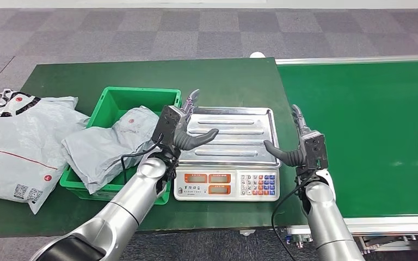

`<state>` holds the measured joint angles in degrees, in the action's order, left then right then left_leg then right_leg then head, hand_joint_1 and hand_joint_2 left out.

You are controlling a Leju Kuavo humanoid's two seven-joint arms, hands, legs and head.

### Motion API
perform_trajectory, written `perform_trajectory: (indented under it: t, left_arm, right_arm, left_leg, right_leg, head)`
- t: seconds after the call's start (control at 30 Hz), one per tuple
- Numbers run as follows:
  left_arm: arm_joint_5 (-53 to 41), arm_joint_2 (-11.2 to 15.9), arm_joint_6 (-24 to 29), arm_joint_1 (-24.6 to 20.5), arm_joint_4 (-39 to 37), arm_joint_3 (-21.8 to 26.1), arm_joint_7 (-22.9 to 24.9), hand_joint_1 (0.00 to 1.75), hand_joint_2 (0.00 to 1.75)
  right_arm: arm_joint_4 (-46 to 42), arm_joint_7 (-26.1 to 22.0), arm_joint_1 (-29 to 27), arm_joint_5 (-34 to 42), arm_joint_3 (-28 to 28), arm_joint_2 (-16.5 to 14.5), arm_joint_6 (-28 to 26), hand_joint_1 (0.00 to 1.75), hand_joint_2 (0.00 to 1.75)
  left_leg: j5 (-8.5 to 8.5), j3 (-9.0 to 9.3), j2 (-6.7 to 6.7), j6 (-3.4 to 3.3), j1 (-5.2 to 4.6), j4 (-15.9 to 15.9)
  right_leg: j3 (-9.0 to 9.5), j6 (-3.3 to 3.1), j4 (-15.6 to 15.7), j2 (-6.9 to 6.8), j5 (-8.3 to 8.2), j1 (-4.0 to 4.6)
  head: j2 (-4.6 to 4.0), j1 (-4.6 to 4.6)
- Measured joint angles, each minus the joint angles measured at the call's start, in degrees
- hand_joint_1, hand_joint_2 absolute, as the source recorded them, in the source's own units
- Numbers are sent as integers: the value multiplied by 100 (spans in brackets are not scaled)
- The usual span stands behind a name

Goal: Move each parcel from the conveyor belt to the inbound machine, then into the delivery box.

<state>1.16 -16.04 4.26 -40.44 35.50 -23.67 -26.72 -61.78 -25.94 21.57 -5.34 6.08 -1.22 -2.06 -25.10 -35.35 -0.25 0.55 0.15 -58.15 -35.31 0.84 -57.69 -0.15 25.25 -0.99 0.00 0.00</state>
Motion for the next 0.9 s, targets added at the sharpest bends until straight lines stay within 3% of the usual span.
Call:
perform_trajectory:
  t: [0.23,0.9]
  left_arm:
    - [-66,-33,207,1,-1,-1,106,0,175]
    - [91,-68,312,122,-31,-43,0,0,175]
  right_arm:
    - [61,109,189,-116,0,1,-173,0,175]
    - [-54,28,10,-54,77,55,-187,0,175]
  left_leg:
    - [2,1,-3,-1,0,0]
    - [-2,0,-2,1,0,0]
  right_leg:
    - [1,0,0,-4,0,0]
    - [0,0,0,-1,1,0]
  head:
    - [0,0]
    - [0,0]
